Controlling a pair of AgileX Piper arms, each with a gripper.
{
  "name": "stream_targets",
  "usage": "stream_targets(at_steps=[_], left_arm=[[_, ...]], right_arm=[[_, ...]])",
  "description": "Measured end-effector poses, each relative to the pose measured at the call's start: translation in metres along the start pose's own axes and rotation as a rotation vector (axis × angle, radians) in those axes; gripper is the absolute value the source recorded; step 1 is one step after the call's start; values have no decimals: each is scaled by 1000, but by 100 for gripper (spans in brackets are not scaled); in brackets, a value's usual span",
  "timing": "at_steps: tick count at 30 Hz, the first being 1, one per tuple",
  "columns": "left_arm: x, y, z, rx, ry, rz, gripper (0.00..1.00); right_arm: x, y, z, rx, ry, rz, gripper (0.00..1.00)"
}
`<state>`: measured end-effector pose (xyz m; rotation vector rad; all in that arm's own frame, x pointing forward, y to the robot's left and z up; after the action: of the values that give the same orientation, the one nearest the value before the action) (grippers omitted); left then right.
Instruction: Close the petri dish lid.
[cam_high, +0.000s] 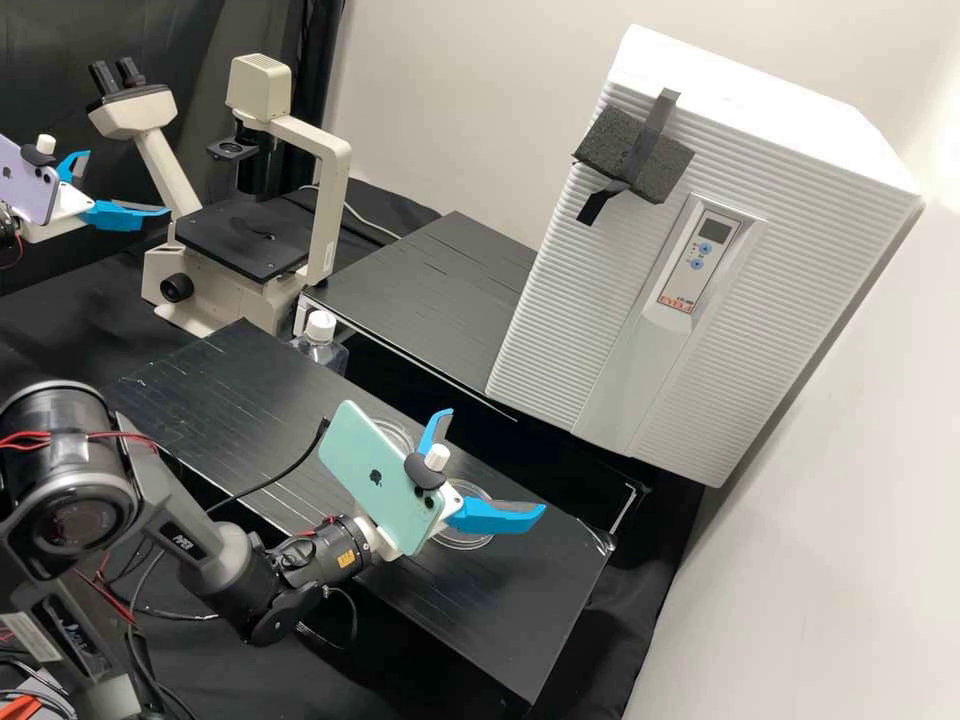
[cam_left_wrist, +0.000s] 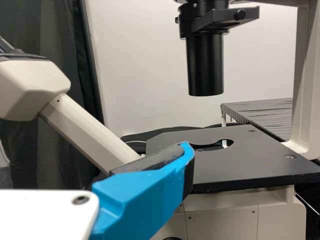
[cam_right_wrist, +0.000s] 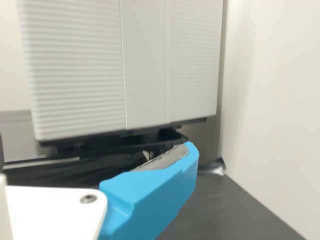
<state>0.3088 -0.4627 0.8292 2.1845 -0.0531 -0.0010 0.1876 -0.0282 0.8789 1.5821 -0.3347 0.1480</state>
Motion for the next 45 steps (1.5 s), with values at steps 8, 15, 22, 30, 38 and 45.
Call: stream_targets(at_steps=[8, 15, 22, 30, 38, 45], left_arm=[[0, 0, 0, 0, 0, 0, 100], [0, 0, 0, 0, 0, 0, 100], [0, 0, 0, 0, 0, 0, 100], [0, 0, 0, 0, 0, 0, 100], [0, 0, 0, 0, 0, 0, 100], [0, 0, 0, 0, 0, 0, 100]], right_arm=[[-10, -4, 6, 3, -20, -36, 100], [-18, -7, 12, 0, -50, -58, 100], [-26, -16, 17, 4, -71, -102, 100], [-27, -19, 22, 2, -76, -128, 100], [-28, -15, 24, -10, -73, -115, 100], [-30, -14, 31, -14, -89, -121, 100]])
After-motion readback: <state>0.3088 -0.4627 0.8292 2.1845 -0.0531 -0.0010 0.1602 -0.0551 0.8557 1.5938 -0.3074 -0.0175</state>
